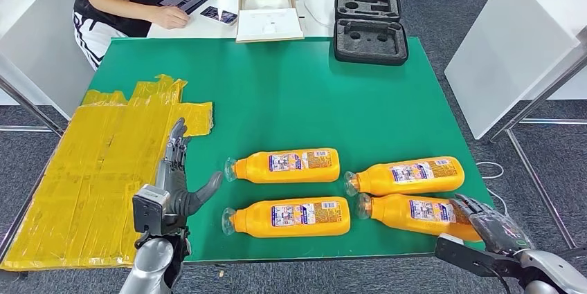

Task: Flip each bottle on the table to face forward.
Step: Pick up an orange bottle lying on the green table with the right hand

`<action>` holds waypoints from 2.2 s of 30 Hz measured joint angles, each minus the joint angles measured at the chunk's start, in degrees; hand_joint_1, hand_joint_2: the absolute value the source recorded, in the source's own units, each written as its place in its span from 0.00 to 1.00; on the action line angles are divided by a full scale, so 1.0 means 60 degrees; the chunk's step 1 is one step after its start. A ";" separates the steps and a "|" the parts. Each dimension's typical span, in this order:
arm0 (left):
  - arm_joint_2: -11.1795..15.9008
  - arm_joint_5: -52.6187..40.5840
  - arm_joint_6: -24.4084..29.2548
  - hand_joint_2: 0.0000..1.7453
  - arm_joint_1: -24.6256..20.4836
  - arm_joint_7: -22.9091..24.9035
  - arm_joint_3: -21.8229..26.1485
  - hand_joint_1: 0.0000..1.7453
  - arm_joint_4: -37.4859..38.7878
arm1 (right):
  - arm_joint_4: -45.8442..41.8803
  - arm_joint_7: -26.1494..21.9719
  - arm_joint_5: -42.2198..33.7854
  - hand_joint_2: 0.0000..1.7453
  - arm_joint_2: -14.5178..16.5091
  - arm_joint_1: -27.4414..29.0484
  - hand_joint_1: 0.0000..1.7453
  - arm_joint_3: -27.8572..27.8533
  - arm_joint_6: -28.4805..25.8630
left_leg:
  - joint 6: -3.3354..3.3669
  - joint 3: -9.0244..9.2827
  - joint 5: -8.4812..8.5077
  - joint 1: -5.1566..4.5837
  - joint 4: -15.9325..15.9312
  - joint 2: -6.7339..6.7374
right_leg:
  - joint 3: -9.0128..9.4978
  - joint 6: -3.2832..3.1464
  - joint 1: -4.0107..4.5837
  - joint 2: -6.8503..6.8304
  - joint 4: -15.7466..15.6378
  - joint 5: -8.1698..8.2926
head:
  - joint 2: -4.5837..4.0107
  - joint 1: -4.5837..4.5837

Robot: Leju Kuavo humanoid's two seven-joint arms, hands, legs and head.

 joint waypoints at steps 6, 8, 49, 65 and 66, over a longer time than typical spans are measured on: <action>-0.0001 0.0047 0.0027 1.00 -0.0036 -0.0008 -0.0033 0.00 0.0118 | 0.0519 0.0313 0.0265 1.00 0.0115 -0.0332 0.00 0.0350 -0.0053 | 0.0006 0.0030 -0.0005 0.0001 0.0000 -0.0001 | 0.0022 0.0008 0.0001 -0.0001 -0.0003 -0.0008 | 0.0000 0.0004; -0.0002 0.0058 0.0035 1.00 -0.0041 -0.0007 -0.0045 0.00 0.0164 | 0.0686 0.0420 0.0348 1.00 0.0202 -0.0368 0.00 0.0479 -0.0053 | 0.0009 0.0036 -0.0008 0.0001 0.0000 -0.0002 | 0.0030 0.0014 0.0001 -0.0001 -0.0003 -0.0012 | 0.0000 0.0001; -0.0084 0.0161 0.0034 1.00 -0.0092 -0.0136 -0.0078 0.00 0.0882 | 0.1230 -0.1026 -0.0086 1.00 0.1351 -0.1066 1.00 0.1197 -0.1541 | 0.0000 0.0181 -0.0083 0.0001 -0.0001 0.0090 | 0.0170 -0.0004 0.0007 0.0090 -0.0017 -0.0046 | 0.0000 0.0000; -0.0150 -0.0014 0.0274 1.00 -0.0052 -0.0015 -0.0077 0.00 0.0883 | 0.0670 -0.1261 -0.1098 1.00 0.2590 -0.1376 1.00 0.0513 -0.3140 | 0.0002 0.0156 -0.0091 0.0002 -0.0001 0.0085 | 0.0146 -0.0004 0.0007 0.0087 -0.0015 -0.0051 | 0.0000 0.0002; -0.0163 -0.0036 0.0302 1.00 -0.0028 -0.0006 -0.0076 0.00 0.0883 | 0.0603 -0.1201 -0.1309 1.00 0.2767 -0.1424 1.00 0.0427 -0.3364 | 0.0002 0.0156 -0.0091 0.0002 -0.0001 0.0084 | 0.0145 -0.0004 0.0007 0.0087 -0.0015 -0.0051 | 0.0000 0.0001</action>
